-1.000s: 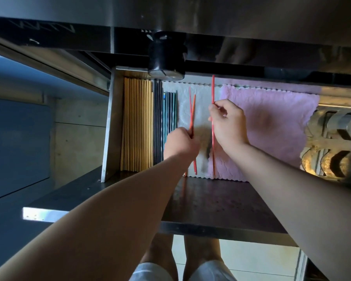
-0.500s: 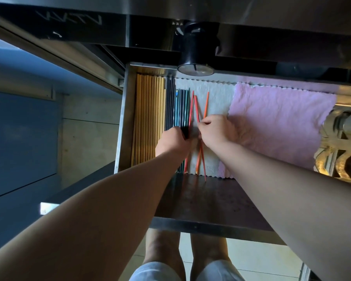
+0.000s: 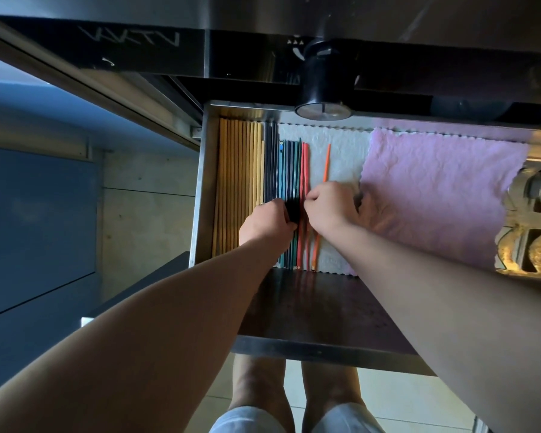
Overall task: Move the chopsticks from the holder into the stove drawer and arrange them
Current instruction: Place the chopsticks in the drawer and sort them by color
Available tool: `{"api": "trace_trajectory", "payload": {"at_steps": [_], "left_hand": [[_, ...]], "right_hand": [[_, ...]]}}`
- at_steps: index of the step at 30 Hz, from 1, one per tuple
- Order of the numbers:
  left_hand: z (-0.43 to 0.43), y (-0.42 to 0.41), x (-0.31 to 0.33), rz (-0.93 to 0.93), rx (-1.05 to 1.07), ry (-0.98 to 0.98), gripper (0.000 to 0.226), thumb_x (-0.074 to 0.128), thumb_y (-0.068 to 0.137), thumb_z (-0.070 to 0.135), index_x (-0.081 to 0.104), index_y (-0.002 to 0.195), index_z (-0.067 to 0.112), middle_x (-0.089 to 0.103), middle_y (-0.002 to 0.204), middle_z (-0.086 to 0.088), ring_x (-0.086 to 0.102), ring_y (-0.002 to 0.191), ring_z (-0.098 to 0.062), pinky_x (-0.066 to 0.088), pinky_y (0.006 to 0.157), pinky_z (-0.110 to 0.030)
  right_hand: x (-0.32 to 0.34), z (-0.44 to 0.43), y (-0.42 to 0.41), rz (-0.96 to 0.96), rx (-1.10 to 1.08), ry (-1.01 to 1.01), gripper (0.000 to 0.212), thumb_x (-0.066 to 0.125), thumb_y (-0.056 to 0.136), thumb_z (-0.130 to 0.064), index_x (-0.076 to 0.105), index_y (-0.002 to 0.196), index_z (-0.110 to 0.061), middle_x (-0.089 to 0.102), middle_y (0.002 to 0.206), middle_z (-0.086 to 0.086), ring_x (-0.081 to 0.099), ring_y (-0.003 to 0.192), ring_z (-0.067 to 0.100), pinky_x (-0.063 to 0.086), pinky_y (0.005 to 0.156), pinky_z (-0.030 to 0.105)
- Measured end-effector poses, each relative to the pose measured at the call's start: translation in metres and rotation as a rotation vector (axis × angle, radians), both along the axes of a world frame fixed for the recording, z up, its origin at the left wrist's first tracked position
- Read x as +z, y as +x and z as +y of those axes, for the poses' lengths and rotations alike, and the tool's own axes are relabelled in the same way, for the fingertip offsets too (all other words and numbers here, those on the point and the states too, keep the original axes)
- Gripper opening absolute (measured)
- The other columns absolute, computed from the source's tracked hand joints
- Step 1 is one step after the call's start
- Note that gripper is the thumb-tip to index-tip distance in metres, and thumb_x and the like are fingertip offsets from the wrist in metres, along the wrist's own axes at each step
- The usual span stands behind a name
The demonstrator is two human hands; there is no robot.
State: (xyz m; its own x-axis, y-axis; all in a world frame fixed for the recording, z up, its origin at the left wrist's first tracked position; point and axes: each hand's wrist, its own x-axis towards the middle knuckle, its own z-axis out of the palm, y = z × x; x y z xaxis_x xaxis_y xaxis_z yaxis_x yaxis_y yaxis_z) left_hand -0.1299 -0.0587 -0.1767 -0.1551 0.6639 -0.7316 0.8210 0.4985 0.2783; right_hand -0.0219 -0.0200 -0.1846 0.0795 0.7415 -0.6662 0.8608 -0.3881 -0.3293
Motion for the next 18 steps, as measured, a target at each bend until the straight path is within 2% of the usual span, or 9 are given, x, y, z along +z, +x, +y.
{"api": "trace_trajectory", "payload": {"at_steps": [3,5,7,8,9,11,13,18], "left_hand": [[-0.003,-0.003,0.0,0.004,-0.057,0.094,0.012,0.059,0.09,0.016,0.057,0.102,0.016,0.058,0.099,-0.004,0.059,0.082,-0.022,0.057,0.07,-0.04],[-0.003,-0.004,0.0,0.018,-0.167,0.169,0.019,0.056,0.09,0.011,0.054,0.108,0.015,0.052,0.111,-0.006,0.053,0.098,-0.025,0.053,0.081,-0.041],[-0.002,-0.003,0.003,0.068,-0.312,0.226,0.033,0.053,0.088,0.008,0.05,0.12,0.018,0.045,0.125,-0.007,0.045,0.111,-0.029,0.046,0.091,-0.041],[-0.001,-0.002,0.005,0.084,-0.378,0.244,0.041,0.051,0.088,0.007,0.047,0.127,0.021,0.04,0.134,-0.007,0.04,0.118,-0.03,0.042,0.095,-0.042],[0.0,-0.002,0.006,0.087,-0.441,0.249,0.05,0.05,0.088,0.007,0.044,0.134,0.025,0.032,0.144,-0.007,0.034,0.126,-0.031,0.038,0.1,-0.043],[0.0,-0.001,0.008,0.075,-0.557,0.213,0.065,0.05,0.088,0.006,0.034,0.144,0.034,0.011,0.159,-0.002,0.018,0.14,-0.031,0.03,0.108,-0.046],[-0.002,-0.001,0.008,0.064,-0.635,0.129,0.073,0.051,0.089,0.006,0.027,0.148,0.04,-0.004,0.163,0.004,0.005,0.146,-0.031,0.024,0.112,-0.047],[-0.003,-0.004,0.008,0.068,-0.685,0.06,0.079,0.05,0.089,0.004,0.019,0.15,0.043,-0.016,0.163,0.009,-0.004,0.148,-0.029,0.023,0.113,-0.049]], "right_hand": [[0.005,-0.001,0.004,-0.059,-0.053,0.071,0.02,0.05,0.089,-0.01,0.07,0.086,-0.009,0.069,0.087,0.004,0.049,0.067,0.019,0.026,0.053,0.024],[0.006,-0.004,0.011,-0.089,-0.109,0.086,0.015,0.052,0.092,-0.015,0.065,0.099,-0.012,0.066,0.1,0.002,0.047,0.082,0.019,0.032,0.065,0.026],[0.006,-0.008,0.017,-0.108,-0.107,0.057,0.015,0.056,0.09,-0.021,0.062,0.102,-0.014,0.064,0.108,0.009,0.049,0.105,0.029,0.041,0.08,0.032],[0.007,-0.01,0.017,-0.123,-0.084,0.025,0.017,0.058,0.09,-0.024,0.063,0.103,-0.014,0.063,0.11,0.012,0.046,0.115,0.033,0.041,0.086,0.036],[0.007,-0.012,0.017,-0.135,-0.059,-0.015,0.02,0.058,0.09,-0.027,0.064,0.104,-0.014,0.063,0.111,0.013,0.046,0.118,0.035,0.041,0.087,0.036],[0.006,-0.016,0.015,-0.127,-0.027,-0.074,0.023,0.058,0.091,-0.029,0.067,0.107,-0.014,0.065,0.109,0.012,0.056,0.11,0.035,0.043,0.08,0.033],[0.001,-0.017,0.014,-0.096,-0.037,-0.105,0.024,0.058,0.091,-0.028,0.068,0.103,-0.011,0.07,0.103,0.013,0.064,0.096,0.034,0.043,0.069,0.029],[0.002,-0.012,0.014,-0.088,-0.069,-0.147,0.025,0.058,0.089,-0.029,0.072,0.093,-0.009,0.071,0.092,0.011,0.058,0.076,0.026,0.035,0.066,0.024]]}}
